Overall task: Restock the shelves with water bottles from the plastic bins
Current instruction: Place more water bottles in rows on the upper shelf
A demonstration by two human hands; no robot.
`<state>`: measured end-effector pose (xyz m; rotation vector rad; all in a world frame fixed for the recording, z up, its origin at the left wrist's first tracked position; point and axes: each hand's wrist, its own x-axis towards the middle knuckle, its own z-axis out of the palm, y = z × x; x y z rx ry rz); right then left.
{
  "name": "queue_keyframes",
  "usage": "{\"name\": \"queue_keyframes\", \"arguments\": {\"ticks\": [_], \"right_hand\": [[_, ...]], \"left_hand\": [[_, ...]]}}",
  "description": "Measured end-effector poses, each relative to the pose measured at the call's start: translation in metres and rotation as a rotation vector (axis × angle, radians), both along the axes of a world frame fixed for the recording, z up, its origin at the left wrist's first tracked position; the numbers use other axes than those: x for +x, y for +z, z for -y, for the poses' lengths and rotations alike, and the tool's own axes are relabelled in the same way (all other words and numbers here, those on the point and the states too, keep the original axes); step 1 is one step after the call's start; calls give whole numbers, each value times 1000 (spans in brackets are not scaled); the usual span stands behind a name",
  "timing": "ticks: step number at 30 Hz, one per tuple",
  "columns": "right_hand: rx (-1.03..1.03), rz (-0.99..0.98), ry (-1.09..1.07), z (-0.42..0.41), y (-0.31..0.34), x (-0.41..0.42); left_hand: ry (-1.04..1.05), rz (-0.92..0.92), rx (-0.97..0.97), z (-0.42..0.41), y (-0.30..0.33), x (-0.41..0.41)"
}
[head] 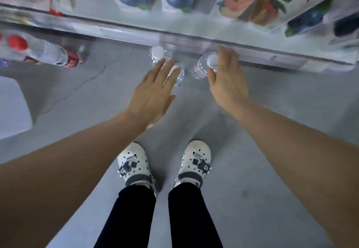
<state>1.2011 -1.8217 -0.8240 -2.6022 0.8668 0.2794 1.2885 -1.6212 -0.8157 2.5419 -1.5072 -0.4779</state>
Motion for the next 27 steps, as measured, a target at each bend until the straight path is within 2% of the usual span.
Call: {"name": "queue_keyframes", "arguments": {"ticks": [4, 9, 12, 15, 18, 22, 27], "right_hand": [[72, 76, -39, 2, -36, 7], [179, 238, -120, -8, -47, 6], [222, 200, -152, -4, -41, 9], [274, 68, -169, 8, -22, 13], [289, -1, -214, 17, 24, 10], [343, 29, -161, 18, 111, -3], [337, 157, -79, 15, 265, -5]], "left_hand": [[-1, 4, -11, 9, -31, -8], [28, 11, 29, 8, -39, -15], [45, -11, 63, 10, -34, -15], [54, -93, 156, 14, -19, -8], [56, -187, 289, 17, 11, 3], [121, -363, 419, 17, 79, 7], [94, -464, 303, 15, 206, -8]]}}
